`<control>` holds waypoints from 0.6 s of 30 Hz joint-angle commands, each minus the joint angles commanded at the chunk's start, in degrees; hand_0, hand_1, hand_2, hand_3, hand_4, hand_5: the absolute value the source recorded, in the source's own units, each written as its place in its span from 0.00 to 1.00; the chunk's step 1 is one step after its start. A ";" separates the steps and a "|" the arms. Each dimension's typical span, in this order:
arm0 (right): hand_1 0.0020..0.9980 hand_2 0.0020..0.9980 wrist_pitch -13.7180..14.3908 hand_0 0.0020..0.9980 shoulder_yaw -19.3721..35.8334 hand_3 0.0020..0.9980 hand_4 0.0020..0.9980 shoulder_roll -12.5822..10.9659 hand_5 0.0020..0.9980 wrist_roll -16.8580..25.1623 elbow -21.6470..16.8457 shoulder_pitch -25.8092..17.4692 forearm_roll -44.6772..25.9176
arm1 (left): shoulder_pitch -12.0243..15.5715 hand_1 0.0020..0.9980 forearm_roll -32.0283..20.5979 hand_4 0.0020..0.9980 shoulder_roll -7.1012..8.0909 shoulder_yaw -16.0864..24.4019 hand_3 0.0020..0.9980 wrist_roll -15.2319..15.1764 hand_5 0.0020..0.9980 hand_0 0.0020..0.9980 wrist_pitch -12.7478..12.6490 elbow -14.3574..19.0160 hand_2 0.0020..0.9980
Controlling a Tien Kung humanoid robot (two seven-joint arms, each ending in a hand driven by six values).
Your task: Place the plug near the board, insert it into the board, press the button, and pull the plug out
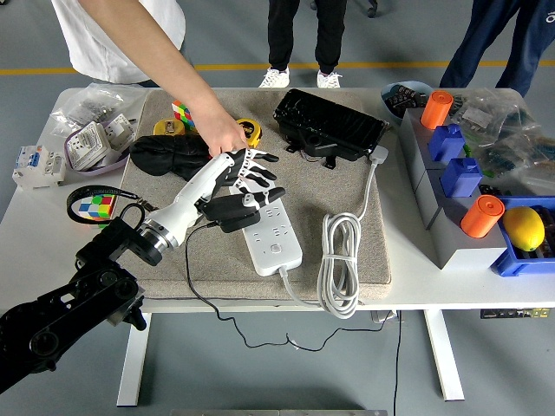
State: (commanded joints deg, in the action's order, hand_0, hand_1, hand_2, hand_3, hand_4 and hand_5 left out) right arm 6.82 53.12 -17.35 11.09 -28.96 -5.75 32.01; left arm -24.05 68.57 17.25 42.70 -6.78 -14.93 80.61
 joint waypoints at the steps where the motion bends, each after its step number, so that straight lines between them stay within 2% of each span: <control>1: 0.62 0.58 0.00 0.62 -0.04 0.54 0.62 0.00 0.12 0.00 0.02 -0.02 -0.01 | 0.25 0.76 -0.22 0.92 -0.24 0.19 0.75 -0.68 0.66 0.73 -0.38 -0.41 0.76; 5: 0.62 0.58 0.00 0.62 -0.06 0.54 0.62 0.03 0.12 0.00 0.01 0.02 -0.04 | 1.10 0.76 -0.45 0.92 -1.13 1.03 0.75 -2.65 0.66 0.73 -1.48 -1.92 0.76; 6: 0.62 0.58 0.00 0.62 -0.09 0.54 0.63 0.04 0.12 -0.01 0.01 0.04 -0.04 | 1.22 0.83 -0.27 0.95 -1.29 1.24 0.80 -2.78 0.69 0.82 -1.57 -2.24 0.84; 11: 0.62 0.58 -0.01 0.62 -0.17 0.54 0.63 0.08 0.12 -0.01 -0.05 0.06 -0.03 | 1.78 0.83 -1.39 0.95 -1.74 1.94 0.80 -4.92 0.69 0.82 -2.32 -3.94 0.84; 13: 0.62 0.58 -0.01 0.62 -0.17 0.54 0.63 0.05 0.12 -0.02 -0.05 0.09 0.01 | 1.88 0.85 -1.92 0.96 -1.76 2.29 0.83 -6.21 0.71 0.84 -3.02 -4.25 0.87; 18: 0.62 0.58 0.01 0.62 0.04 0.54 0.63 0.07 0.12 -0.02 -0.08 0.04 0.03 | 1.98 0.83 -2.48 0.98 -1.65 3.04 0.84 -6.47 0.72 0.84 -3.31 -4.30 0.86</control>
State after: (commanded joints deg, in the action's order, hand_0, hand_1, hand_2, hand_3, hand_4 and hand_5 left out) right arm 6.83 53.16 -17.28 11.07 -29.04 -5.71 32.04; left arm -22.07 66.08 15.61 45.75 -13.25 -18.24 76.31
